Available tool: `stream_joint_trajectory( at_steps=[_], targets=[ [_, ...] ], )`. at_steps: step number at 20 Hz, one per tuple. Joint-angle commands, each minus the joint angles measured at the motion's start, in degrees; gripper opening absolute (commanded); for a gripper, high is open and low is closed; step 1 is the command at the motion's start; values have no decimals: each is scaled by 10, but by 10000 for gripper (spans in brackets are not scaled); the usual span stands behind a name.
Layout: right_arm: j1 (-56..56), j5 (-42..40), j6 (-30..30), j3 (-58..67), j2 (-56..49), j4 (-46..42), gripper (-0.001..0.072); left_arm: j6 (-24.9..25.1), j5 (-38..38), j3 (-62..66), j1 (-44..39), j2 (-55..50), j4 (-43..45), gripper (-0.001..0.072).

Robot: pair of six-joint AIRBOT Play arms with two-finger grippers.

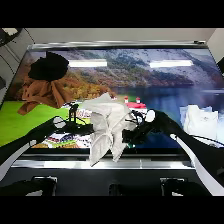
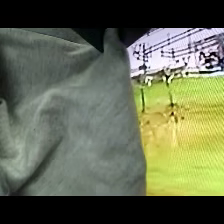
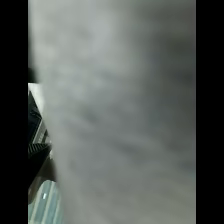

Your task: Fold the shirts.

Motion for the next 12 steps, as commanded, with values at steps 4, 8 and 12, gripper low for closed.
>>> stream_joint_trajectory(
  at_steps=[4,8,12],
  targets=[
    [9,-11,18,9,10,2,43,32,-7,37,2,19,2,25],
    [-26,-41,14,87,144,-56,41,47,-7,124,49,151,68,24],
    [-123,-184,18,235,328,-170,42,42,-4,271,153,314,77,23]
  ],
)
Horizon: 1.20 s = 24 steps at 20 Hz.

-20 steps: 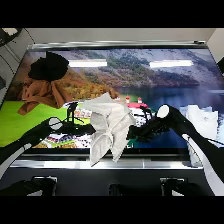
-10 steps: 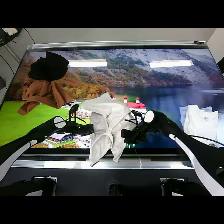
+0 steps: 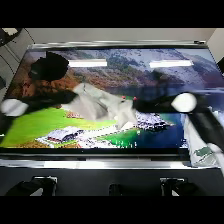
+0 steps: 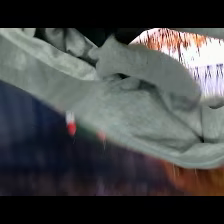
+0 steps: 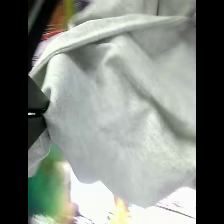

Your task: Fold the shirts.

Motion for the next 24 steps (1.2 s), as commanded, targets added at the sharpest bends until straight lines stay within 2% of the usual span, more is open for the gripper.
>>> stream_joint_trajectory(
  at_steps=[1,4,7,9,11,13,18,21,22,23,24],
  targets=[
    [-73,-141,2,120,153,-99,41,-13,4,134,86,132,17,23],
    [-102,-185,20,180,233,-116,41,-82,5,233,134,194,15,23],
    [-102,-166,45,191,264,-122,41,-81,5,275,124,214,20,23],
    [-102,-151,55,191,280,-174,41,-90,6,282,124,226,75,23],
    [-102,-120,101,201,292,-244,41,-157,9,283,124,240,146,23],
    [-102,-79,128,212,308,-297,41,-193,8,284,124,256,196,23],
    [-102,108,130,230,308,-316,41,-196,4,284,124,266,208,23],
    [-101,345,120,224,248,-309,42,-190,-51,283,124,231,222,23],
    [-102,419,89,209,217,-289,42,-170,-74,278,124,211,221,23],
    [-102,447,63,182,193,-269,42,-149,-89,266,124,188,221,24],
    [-102,432,51,143,175,-256,42,-132,-93,250,123,166,221,24]
  ],
)
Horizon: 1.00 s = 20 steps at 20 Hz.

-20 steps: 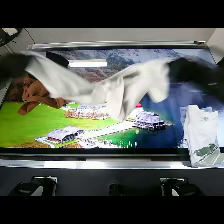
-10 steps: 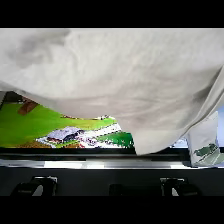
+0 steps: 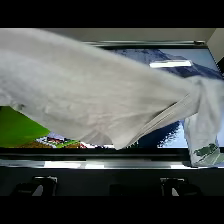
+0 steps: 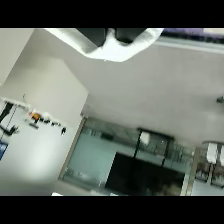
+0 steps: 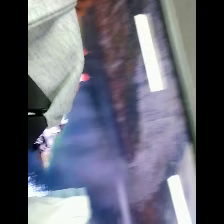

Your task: Fold the shirts.

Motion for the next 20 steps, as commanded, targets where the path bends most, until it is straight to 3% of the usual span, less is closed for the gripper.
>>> stream_joint_trajectory(
  at_steps=[1,6,12,15,18,19,20],
  targets=[
    [0,97,-53,-89,-66,37,42,54,-37,-41,-1,-69,10,25],
    [0,-167,-28,-212,-221,39,43,78,-10,-114,-1,-229,8,24],
    [0,-442,92,-210,-434,85,44,78,4,-120,-1,-440,-49,25],
    [1,-515,100,-210,-466,152,44,78,2,-120,-1,-495,-72,25],
    [0,-517,99,-210,-472,154,49,78,2,-120,-3,-517,-81,26],
    [0,-518,99,-210,-470,154,163,78,2,-120,-3,-518,-81,29],
    [0,-517,99,-210,-464,153,417,78,-5,-118,-3,-516,-81,126]
  ],
)
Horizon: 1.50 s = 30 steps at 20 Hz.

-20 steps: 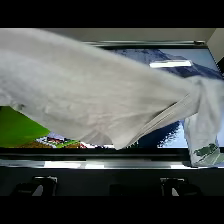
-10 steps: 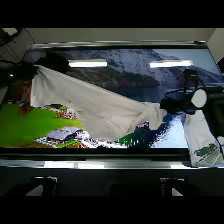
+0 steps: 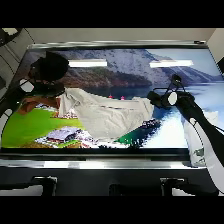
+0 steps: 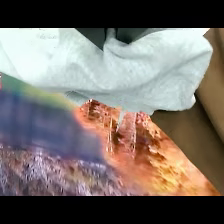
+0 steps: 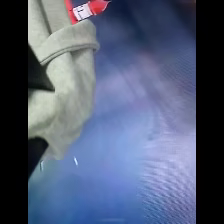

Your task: Fold the shirts.

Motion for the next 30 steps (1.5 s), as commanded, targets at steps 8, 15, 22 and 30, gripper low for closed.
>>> stream_joint_trajectory(
  at_steps=[8,15,22,30],
  targets=[
    [-192,242,-186,72,117,49,562,29,-305,81,96,63,48,720],
    [-193,422,-295,-38,116,169,676,39,-210,-306,46,206,-132,718],
    [-88,310,-292,-106,77,203,701,39,-43,-399,-38,186,-258,561],
    [-59,190,-304,-106,-10,307,707,75,7,-398,-57,108,-331,560]
  ],
)
